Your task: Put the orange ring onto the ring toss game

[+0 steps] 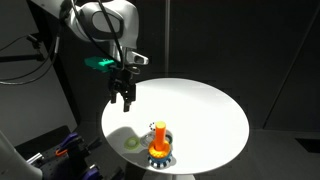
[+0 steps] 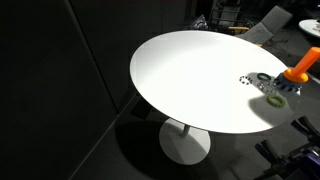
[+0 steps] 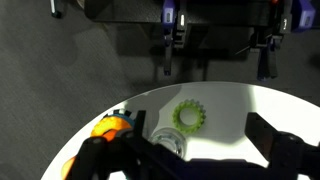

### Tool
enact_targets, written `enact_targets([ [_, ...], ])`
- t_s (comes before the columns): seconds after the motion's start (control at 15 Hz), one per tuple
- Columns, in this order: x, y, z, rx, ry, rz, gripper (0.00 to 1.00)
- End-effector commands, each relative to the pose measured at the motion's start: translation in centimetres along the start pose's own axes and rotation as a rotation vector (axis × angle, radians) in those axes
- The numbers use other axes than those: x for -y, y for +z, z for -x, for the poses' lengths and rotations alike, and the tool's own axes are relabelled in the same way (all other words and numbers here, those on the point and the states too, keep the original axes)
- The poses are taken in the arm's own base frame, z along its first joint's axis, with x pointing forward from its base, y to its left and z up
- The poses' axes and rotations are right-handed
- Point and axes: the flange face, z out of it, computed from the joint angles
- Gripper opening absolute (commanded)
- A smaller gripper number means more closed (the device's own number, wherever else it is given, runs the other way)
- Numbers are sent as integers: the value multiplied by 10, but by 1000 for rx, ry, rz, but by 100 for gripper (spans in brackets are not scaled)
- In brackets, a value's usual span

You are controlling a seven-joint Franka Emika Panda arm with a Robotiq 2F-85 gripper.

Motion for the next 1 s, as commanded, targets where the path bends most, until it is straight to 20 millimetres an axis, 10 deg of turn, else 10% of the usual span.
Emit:
enact_targets([
  [0.0, 2, -21, 27, 22, -35, -19, 100],
  [0.93, 4, -70, 68, -143, 29, -76, 100],
])
